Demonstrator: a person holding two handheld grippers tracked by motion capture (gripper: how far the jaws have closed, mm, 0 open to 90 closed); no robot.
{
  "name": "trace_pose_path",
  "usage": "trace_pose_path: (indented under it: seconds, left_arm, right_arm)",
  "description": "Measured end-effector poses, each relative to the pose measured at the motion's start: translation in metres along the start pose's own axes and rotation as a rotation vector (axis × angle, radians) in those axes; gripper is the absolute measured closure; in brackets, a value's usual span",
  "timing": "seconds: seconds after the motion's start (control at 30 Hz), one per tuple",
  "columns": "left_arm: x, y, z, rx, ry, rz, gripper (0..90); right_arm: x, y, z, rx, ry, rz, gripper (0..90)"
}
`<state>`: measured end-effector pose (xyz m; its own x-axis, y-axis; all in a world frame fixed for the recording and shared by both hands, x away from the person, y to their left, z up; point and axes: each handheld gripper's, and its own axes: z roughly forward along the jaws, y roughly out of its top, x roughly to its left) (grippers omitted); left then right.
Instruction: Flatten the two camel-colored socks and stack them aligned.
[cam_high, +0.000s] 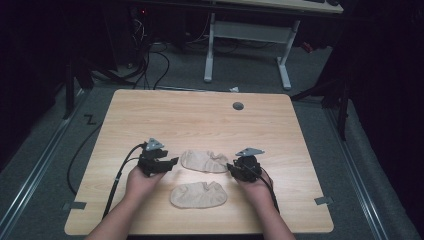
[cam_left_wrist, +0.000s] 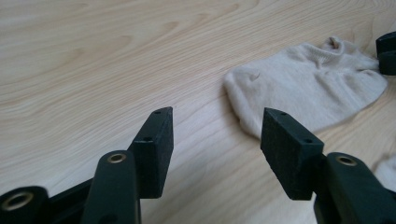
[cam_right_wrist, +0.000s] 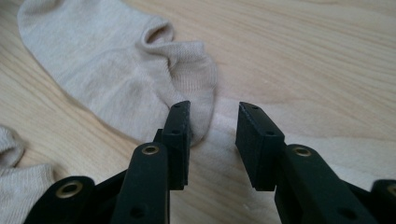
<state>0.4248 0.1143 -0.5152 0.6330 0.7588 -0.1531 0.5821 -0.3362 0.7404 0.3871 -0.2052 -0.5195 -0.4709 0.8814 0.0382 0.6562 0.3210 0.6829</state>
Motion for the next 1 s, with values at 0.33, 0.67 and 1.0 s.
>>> trace_pose_path:
  seconds: [0.33, 0.67, 1.0]
  left_arm:
    - [-0.017, 0.005, 0.03, 0.037, 0.019, 0.002, 82.7]
    - [-0.037, 0.004, -0.022, -0.081, 0.021, 0.059, 87.9]
    - [-0.065, -0.038, -0.08, -0.064, -0.027, 0.082, 87.8]
  right_arm:
    - [-0.001, 0.005, 0.013, -0.022, 0.015, 0.035, 68.0]
    - [0.016, 0.009, -0.017, -0.101, 0.024, -0.051, 86.6]
    - [0.047, -0.02, -0.07, -0.189, 0.073, -0.145, 86.8]
